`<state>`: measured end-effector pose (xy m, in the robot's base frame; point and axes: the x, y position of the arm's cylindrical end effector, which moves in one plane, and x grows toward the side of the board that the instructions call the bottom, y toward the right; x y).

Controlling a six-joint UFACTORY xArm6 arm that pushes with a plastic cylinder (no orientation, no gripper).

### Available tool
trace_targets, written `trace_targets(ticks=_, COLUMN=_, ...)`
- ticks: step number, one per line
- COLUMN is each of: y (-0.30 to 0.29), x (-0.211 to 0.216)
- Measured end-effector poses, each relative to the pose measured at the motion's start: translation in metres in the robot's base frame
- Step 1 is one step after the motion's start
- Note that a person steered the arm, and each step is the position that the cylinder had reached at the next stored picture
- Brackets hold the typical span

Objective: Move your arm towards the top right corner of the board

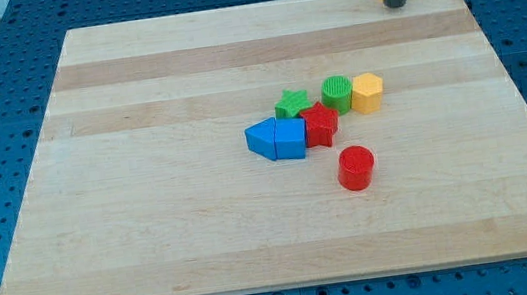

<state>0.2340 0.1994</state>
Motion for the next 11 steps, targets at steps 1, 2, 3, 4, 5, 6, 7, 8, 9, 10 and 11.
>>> trace_targets(ticks=1, y=-0.017, x=0.030)
trace_targets(ticks=2, y=-0.075, x=0.037)
trace_targets(ticks=3, y=-0.092, x=-0.017)
trace_targets(ticks=4, y=-0.065, x=-0.043)
trace_targets(ticks=5, y=-0.052, x=-0.042)
trace_targets(ticks=6, y=-0.047, x=-0.041)
trace_targets(ticks=7, y=-0.038, x=-0.026)
trace_targets(ticks=8, y=-0.030, x=-0.009)
trace_targets(ticks=9, y=-0.016, x=0.039)
trace_targets(ticks=10, y=0.042, x=0.064)
trace_targets(ticks=11, y=0.083, x=0.014)
